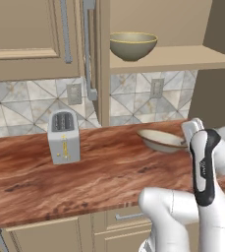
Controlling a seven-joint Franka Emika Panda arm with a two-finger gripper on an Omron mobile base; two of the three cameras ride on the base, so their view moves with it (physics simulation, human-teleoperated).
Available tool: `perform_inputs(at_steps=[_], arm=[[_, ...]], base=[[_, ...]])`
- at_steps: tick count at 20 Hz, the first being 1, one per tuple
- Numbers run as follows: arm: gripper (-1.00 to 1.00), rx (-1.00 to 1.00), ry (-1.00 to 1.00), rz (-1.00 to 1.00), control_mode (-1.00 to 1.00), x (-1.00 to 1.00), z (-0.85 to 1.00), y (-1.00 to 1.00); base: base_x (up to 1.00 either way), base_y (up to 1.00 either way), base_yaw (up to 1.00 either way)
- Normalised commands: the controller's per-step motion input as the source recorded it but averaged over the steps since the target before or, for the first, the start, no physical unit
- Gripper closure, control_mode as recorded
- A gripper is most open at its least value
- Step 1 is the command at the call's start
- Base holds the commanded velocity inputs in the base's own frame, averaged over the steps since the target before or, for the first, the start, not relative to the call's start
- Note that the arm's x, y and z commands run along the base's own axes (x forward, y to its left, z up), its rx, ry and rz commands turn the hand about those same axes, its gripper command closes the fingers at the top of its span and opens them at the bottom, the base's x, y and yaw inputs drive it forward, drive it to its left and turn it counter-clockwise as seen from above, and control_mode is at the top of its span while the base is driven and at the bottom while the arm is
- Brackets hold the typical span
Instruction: Open the cabinet. Pick the bowls from the counter and place them in the cabinet. Then close the cabinet.
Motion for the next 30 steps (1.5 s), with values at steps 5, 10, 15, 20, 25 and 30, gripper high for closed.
perform_inputs(at_steps=[5, 10, 15, 20, 25, 30], arm=[[1.0, -0.12, -0.15, -0.28, -1.0, -0.44, 0.36, -0.03], [1.0, -0.11, 0.01, -0.28, -1.0, -0.21, 0.4, 0.0], [1.0, -0.04, 0.03, -0.13, -1.0, -0.18, 0.38, -0.06], [1.0, 0.0, 0.01, -0.02, -1.0, -0.52, 0.21, -0.13], [1.0, 0.0, 0.02, -0.09, -1.0, -0.76, 0.28, -0.21], [1.0, -0.11, 0.05, -0.14, -1.0, -0.48, 0.45, -0.13]], base=[[0.0, 0.0, 0.0], [0.0, 0.0, 0.0], [0.0, 0.0, 0.0], [0.0, 0.0, 0.0], [0.0, 0.0, 0.0], [0.0, 0.0, 0.0]])
